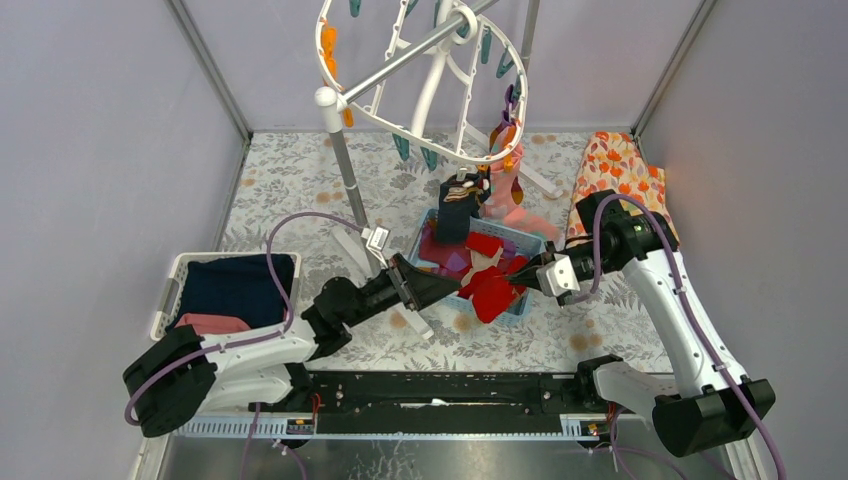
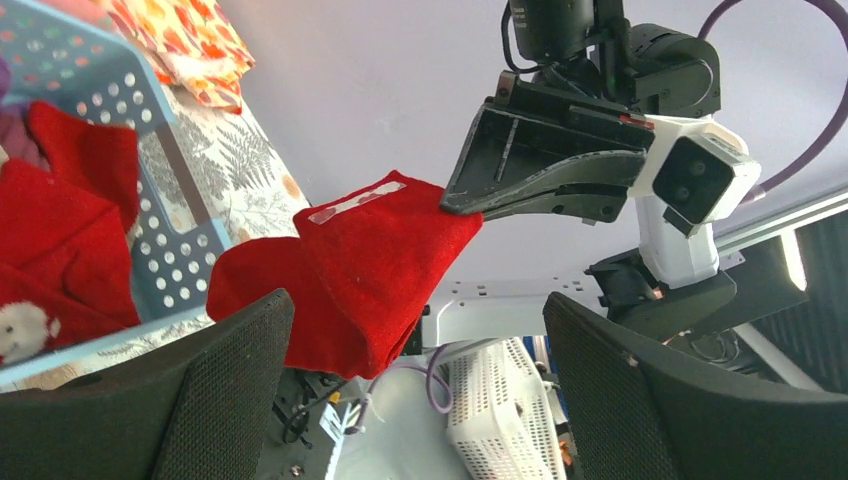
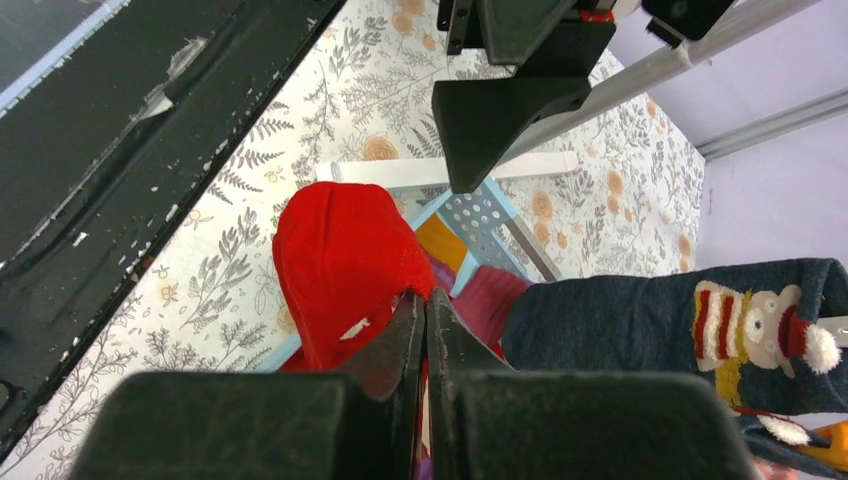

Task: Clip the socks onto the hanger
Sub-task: Pick up the sock from the bin.

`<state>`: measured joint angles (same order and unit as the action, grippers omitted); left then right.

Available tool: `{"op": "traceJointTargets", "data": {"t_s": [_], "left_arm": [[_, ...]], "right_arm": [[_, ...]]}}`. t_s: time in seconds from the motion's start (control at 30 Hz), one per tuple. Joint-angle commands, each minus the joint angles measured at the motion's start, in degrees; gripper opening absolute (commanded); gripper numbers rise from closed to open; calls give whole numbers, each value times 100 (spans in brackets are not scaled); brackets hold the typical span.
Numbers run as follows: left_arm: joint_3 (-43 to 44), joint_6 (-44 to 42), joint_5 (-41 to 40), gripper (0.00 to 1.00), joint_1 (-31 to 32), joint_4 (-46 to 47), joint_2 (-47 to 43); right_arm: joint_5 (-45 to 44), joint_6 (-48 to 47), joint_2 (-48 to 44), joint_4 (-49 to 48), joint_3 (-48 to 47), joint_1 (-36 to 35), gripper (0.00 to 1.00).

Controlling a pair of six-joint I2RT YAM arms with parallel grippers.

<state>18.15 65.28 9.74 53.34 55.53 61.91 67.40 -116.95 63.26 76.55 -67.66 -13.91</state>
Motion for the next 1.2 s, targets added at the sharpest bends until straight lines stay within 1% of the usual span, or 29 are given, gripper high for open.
{"op": "traceJointTargets", "data": {"t_s": [0.0, 0.27, 0.53, 0.63, 0.73, 0.77, 0.87, 0.97, 1.0, 1.03, 1.07, 1.1, 1.13, 1.17], "left_arm": [[61, 574, -396, 99, 213, -320, 24], [84, 1260, -359, 95, 510, 305, 690], [242, 1847, -299, 82, 613, 1147, 1392], [376, 2093, -122, 72, 641, 1707, 1731], [465, 2347, 39, 65, 654, 2206, 2072], [489, 2383, 79, 61, 652, 2323, 2164], [505, 2388, 156, 40, 643, 2610, 2360], [543, 2186, 233, 11, 642, 2714, 2423], [553, 2094, 251, 5, 642, 2671, 2410], [553, 2001, 264, 2, 642, 2578, 2367], [539, 1885, 250, 1, 642, 2444, 2290], [521, 1735, 236, 0, 642, 2306, 2199], [504, 1545, 220, 0, 642, 2119, 2091], [472, 1282, 187, 0, 642, 1929, 1963]], "right_arm": [[456, -1532, -10, 473, -262, 12, 0], [619, -1671, 36, 527, -248, 12, 0], [820, -1780, 54, 545, 78, 3, 0], [832, -1834, 78, 549, 195, -13, 0], [828, -1878, 97, 545, 282, -15, 0], [821, -1895, 92, 552, 323, -15, 0], [780, -1932, 50, 607, 409, -24, 0], [746, -1986, -50, 747, 553, -23, 0], [743, -1995, -84, 799, 598, -24, 0], [745, -1941, -124, 807, 657, -24, 0], [754, -1883, -169, 807, 710, -23, 2], [761, -1792, -204, 804, 758, -24, 7], [800, -1669, -235, 796, 789, -23, 17], [840, -1443, -262, 775, 792, -19, 34]]}}
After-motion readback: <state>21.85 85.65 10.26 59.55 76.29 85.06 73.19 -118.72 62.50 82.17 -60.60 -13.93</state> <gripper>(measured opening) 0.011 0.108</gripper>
